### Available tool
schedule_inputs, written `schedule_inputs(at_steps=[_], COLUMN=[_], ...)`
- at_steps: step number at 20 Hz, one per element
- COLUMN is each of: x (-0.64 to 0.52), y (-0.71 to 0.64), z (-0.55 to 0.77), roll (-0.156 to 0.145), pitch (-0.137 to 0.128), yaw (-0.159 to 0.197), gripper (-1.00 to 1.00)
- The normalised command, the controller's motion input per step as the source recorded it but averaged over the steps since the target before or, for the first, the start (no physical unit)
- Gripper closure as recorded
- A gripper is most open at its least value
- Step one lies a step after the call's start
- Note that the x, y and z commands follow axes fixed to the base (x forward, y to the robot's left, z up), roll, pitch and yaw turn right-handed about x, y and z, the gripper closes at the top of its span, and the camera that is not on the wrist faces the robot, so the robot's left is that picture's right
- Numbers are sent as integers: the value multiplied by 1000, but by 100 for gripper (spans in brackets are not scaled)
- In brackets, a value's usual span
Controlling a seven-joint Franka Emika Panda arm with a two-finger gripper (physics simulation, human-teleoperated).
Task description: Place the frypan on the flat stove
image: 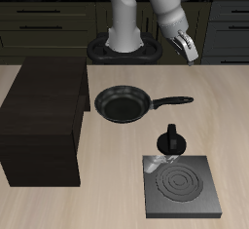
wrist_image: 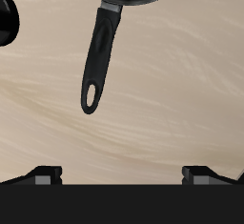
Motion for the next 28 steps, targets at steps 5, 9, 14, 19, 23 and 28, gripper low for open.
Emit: schedule_inputs(at_steps=[5, 9, 14, 19, 23, 28], x=[179, 222, 43, 113, -7, 32], y=[4, -4, -117, -93, -115, -22], z=[161, 113, -20, 160, 247, 56], roll=[-6, -12, -18, -23, -46, 11], pitch=[-50, -22, -6, -27, -106, -33], yaw=[3, 13, 9, 7, 16, -10], gripper=[-100, -100, -100, -100, -100, -100])
